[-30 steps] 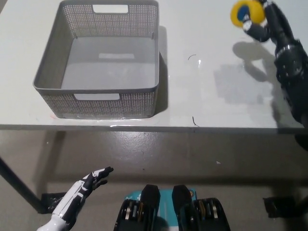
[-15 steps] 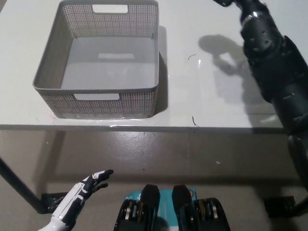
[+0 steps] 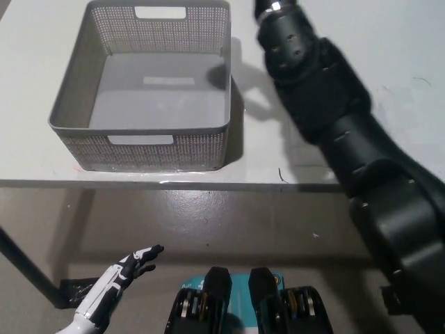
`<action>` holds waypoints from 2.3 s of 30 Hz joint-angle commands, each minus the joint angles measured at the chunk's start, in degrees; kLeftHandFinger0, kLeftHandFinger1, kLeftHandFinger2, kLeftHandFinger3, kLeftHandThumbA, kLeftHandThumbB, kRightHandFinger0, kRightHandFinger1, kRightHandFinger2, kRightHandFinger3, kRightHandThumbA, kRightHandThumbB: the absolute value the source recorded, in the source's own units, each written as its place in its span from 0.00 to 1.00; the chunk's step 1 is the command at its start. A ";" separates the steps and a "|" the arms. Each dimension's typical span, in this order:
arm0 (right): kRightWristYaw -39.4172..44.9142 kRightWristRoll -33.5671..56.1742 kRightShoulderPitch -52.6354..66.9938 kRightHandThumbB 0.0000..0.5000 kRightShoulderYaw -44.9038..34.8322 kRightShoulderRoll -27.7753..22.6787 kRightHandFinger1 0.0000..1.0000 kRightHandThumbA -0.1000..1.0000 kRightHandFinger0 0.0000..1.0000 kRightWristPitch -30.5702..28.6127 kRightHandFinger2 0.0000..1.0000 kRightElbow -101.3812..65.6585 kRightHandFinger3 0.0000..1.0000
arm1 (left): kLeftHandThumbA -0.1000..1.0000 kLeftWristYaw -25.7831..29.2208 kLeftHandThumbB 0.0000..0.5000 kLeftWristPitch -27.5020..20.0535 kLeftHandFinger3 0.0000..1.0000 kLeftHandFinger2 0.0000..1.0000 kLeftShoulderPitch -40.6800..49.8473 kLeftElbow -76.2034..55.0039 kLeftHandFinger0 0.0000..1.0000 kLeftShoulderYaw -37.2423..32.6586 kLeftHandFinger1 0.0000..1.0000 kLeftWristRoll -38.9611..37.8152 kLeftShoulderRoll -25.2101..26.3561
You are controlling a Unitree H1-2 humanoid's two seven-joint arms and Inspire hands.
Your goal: Use the right hand to pick up a yellow duck toy and place it into a container on the left hand side
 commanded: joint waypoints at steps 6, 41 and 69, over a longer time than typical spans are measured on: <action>-3.13 -0.04 -3.86 0.26 0.48 4.16 0.48 0.00 0.01 -2.17 0.83 5.83 0.88 | 1.00 0.11 0.46 -3.32 1.00 0.98 -0.60 -1.36 0.95 -1.04 0.96 2.45 0.93; 14.86 -0.57 8.30 0.78 3.90 -6.53 1.00 1.00 1.00 12.86 1.00 -21.14 1.00 | 1.00 0.42 0.49 -5.61 1.00 0.95 0.65 -0.25 0.93 -2.31 0.92 4.02 1.36; 10.04 10.90 58.33 0.33 -10.86 -15.15 1.00 0.83 1.00 6.81 1.00 -94.83 1.00 | 1.00 2.14 0.43 -6.77 1.00 1.00 2.45 0.72 0.90 -0.08 0.93 3.10 1.17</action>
